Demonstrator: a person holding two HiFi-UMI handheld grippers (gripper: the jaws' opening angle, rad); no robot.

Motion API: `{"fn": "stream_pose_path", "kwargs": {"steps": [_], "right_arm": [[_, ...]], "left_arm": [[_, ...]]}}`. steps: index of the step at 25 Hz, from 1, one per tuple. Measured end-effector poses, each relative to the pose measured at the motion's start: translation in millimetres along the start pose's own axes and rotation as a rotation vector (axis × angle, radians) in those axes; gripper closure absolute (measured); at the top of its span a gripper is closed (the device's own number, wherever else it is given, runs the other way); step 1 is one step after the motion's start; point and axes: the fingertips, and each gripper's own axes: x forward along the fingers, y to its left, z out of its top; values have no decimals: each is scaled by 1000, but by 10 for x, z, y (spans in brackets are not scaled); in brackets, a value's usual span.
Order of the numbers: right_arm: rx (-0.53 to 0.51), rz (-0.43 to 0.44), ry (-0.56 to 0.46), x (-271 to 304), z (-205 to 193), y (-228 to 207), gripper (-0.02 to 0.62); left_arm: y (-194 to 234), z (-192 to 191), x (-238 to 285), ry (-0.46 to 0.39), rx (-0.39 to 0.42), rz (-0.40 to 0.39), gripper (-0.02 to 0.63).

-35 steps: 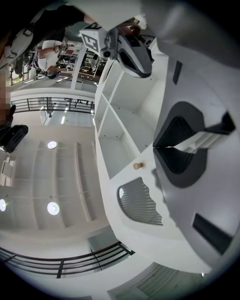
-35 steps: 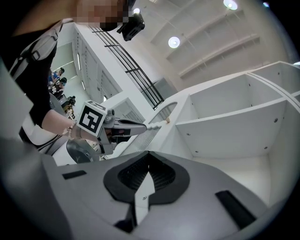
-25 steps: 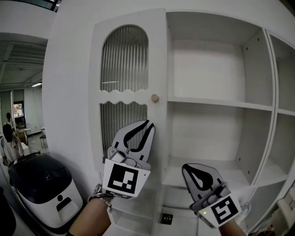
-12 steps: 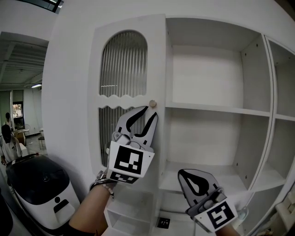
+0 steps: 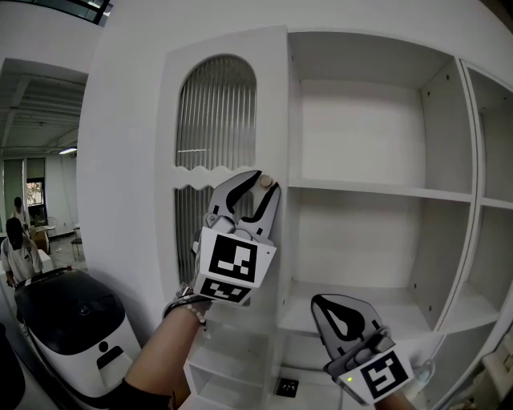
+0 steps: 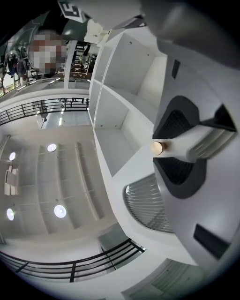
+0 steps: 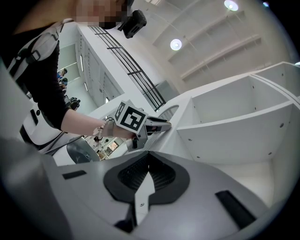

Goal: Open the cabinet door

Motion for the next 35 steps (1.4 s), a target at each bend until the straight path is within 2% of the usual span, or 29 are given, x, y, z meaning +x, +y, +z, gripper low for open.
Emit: {"fn": "stream_pose_path", "kwargs": {"steps": [3, 7, 35], "right_arm": [[3, -1, -2, -1, 7, 8, 594], [9, -1, -7, 0, 19, 39, 594], [26, 36, -54, 4, 317, 369, 594]], "left_arm": [[-5, 1, -4, 5, 9, 0, 500], [14, -5, -12, 13, -23, -10, 529], [182, 331, -456, -4, -34, -56, 529]]}}
